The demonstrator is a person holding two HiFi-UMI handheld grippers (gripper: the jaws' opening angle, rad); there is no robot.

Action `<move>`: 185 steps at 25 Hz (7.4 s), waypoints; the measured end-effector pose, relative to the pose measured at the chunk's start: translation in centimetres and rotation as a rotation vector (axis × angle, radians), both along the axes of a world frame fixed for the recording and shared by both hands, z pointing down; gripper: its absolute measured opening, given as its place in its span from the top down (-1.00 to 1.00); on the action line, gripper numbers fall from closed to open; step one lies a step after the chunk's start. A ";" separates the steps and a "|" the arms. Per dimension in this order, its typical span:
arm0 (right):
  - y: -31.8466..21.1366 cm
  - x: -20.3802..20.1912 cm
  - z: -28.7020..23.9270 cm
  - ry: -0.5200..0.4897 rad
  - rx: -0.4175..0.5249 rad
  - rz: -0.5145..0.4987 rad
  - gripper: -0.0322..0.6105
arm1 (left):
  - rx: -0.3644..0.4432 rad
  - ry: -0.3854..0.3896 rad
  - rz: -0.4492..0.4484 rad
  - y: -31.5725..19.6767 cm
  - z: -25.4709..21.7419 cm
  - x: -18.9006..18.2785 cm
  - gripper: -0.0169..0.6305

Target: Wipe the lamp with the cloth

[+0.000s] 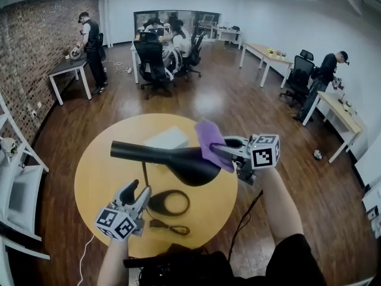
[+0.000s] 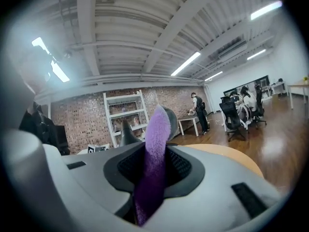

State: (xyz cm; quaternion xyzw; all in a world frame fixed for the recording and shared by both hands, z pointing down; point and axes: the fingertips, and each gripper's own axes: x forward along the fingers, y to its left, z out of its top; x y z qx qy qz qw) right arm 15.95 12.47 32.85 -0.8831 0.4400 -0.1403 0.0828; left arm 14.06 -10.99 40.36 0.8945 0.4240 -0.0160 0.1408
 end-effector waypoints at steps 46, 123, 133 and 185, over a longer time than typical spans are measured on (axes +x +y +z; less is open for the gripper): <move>4.7 -8.4 1.6 0.160 0.239 -0.392 0.58 | -0.065 -0.023 -0.214 4.1 1.9 -4.1 0.30; -17.2 5.1 -5.7 -0.154 0.203 -1.447 0.58 | -0.070 0.120 -1.300 16.3 -6.6 -12.6 0.30; -25.3 5.3 -4.6 -0.429 0.209 -1.368 0.58 | -0.058 0.112 -1.262 15.8 -5.4 -13.1 0.30; -26.2 5.8 -0.8 -0.830 0.403 -1.437 0.58 | 0.093 0.071 -1.651 23.3 -7.8 -11.7 0.30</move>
